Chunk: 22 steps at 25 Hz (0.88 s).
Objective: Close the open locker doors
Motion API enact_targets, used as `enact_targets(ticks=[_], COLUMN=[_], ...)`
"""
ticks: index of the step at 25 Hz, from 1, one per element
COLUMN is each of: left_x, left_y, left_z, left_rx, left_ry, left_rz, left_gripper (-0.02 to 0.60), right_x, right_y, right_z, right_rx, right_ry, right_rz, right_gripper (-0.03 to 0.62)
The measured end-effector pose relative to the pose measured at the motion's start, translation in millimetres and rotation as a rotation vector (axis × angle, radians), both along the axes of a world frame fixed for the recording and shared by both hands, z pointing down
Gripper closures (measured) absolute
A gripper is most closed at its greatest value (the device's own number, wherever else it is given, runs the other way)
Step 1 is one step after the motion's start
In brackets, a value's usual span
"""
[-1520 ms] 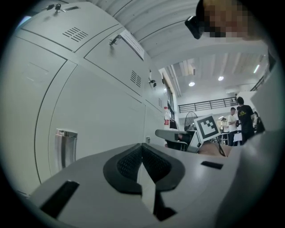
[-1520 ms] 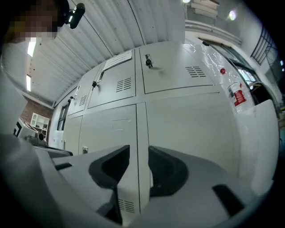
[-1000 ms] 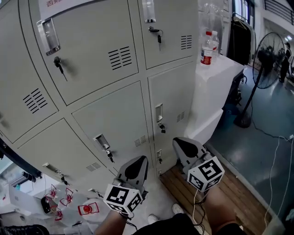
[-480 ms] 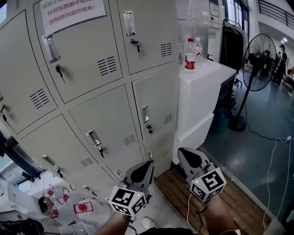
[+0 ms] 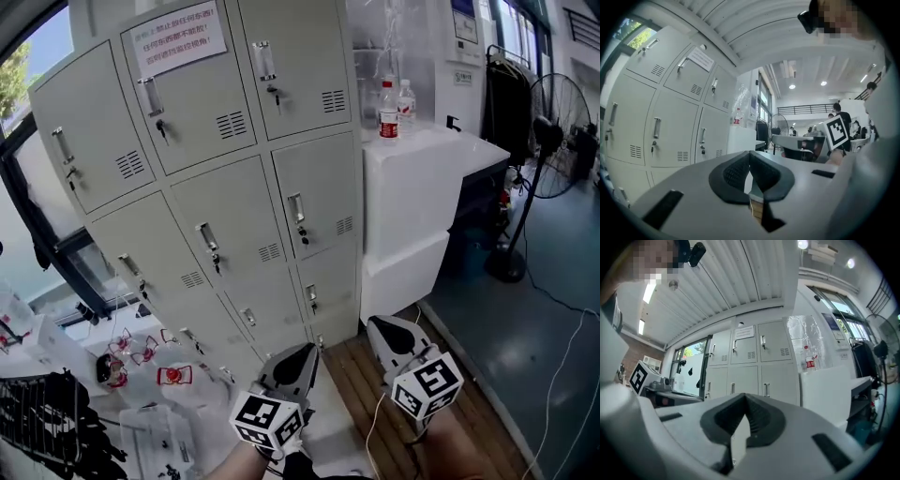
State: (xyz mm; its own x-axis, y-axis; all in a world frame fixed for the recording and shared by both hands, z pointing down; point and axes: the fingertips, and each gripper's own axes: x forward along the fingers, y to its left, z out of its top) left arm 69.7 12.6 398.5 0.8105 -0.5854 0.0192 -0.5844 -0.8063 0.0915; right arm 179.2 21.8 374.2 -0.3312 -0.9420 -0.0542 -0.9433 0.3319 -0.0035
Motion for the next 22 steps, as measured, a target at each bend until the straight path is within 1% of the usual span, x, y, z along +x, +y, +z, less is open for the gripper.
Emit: enact_targets(ticks=[2, 5, 10, 16, 19, 22], left_x=[-1, -10, -39, -114, -148, -179], left_y=[27, 53, 81, 92, 98, 104], left_z=[0, -8, -15, -16, -14, -14], left_rx=[0.0, 0.014, 0.032, 0.024, 0.021, 0.014], left_ry=[-0.007, -0.006, -0.016, -0.018, -0.011, -0.003], left_rz=[-0.028, -0.078, -0.159, -0.292, -0.32, -0.33], left_gripper=[0.578, 0.578, 0.578, 0.578, 0.578, 0.578], right_x=[0, -9, -38, -108, -142, -170], right_y=[22, 45, 60, 58, 60, 64], right_z=[1, -2, -7, -12, -10, -10], right_rx=[-0.002, -0.001, 0.009, 0.014, 0.006, -0.002], right_ry=[-0.007, -0.007, -0.012, -0.044, -0.042, -0.038], right_rz=[-0.029, -0.072, -0.153, -0.255, -0.28, -0.276], right_gripper=[0.593, 0.594, 0.594, 0.594, 0.594, 0.594])
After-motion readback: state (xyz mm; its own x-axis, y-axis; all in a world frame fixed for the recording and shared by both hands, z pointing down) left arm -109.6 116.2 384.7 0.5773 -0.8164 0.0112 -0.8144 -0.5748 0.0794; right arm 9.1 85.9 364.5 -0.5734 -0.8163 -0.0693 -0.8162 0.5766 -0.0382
